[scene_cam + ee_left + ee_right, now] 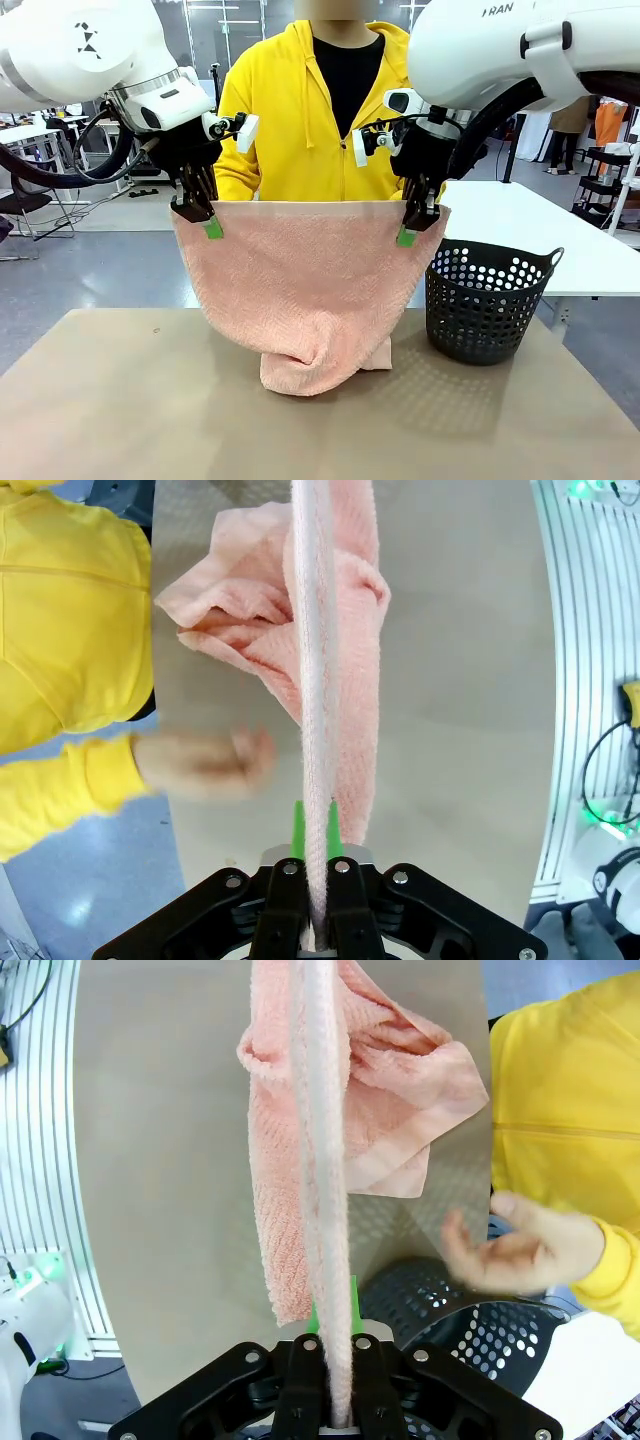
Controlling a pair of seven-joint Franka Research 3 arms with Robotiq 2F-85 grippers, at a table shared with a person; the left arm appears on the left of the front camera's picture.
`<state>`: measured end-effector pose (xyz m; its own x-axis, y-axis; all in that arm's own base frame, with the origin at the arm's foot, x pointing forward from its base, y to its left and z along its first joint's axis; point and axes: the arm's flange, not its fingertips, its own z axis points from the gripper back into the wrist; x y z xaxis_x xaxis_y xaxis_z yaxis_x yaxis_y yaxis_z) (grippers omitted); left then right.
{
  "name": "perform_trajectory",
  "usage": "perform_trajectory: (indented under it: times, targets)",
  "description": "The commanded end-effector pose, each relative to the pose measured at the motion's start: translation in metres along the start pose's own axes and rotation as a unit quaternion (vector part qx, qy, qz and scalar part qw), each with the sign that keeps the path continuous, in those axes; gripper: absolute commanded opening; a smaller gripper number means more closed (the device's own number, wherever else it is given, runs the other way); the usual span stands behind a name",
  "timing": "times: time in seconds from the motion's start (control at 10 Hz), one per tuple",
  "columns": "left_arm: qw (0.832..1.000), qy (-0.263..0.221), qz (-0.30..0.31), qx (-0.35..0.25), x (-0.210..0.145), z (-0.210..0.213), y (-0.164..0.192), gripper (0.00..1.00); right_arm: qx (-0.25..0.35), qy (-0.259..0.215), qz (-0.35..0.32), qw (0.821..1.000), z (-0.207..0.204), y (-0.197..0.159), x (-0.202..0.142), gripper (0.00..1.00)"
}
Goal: Fold the towel.
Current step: Release the end of the 100 cm Hotel Towel you were holding and grab the top end of the folded side.
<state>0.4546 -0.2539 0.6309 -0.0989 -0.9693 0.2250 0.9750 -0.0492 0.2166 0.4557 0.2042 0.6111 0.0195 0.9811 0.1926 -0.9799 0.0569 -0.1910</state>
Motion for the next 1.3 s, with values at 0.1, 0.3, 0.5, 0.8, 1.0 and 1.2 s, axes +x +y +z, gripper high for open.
perform_trajectory:
  times: [0.1, 0.3, 0.5, 0.8, 1.0, 1.2]
  targets:
    - [1.000, 0.005, -0.001, 0.002, -0.0007, 0.0011, 0.0011, 0.00, 0.000, 0.000, 0.003, 1.000, 0.0000, 0.0002, 0.0010, 0.00]
    - [1.000, 0.005, -0.001, 0.002, -0.0007, 0.0011, 0.0011, 0.00, 0.000, 0.000, 0.003, 1.000, 0.0000, 0.0002, 0.0010, 0.00]
    - [1.000, 0.005, -0.001, 0.002, -0.0007, 0.0011, 0.0011, 0.00, 0.000, 0.000, 0.003, 1.000, 0.0000, 0.0002, 0.0010, 0.00]
    - [1.000, 0.005, -0.001, 0.002, -0.0007, 0.0011, 0.0011, 0.00, 0.000, 0.000, 0.003, 1.000, 0.0000, 0.0002, 0.0010, 0.00]
    - [1.000, 0.005, -0.001, 0.002, -0.0007, 0.0011, 0.0011, 0.00, 0.000, 0.000, 0.003, 1.000, 0.0000, 0.0002, 0.0010, 0.00]
    - [1.000, 0.005, -0.001, 0.002, -0.0007, 0.0011, 0.0011, 0.00, 0.000, 0.000, 0.003, 1.000, 0.0000, 0.0002, 0.0010, 0.00]
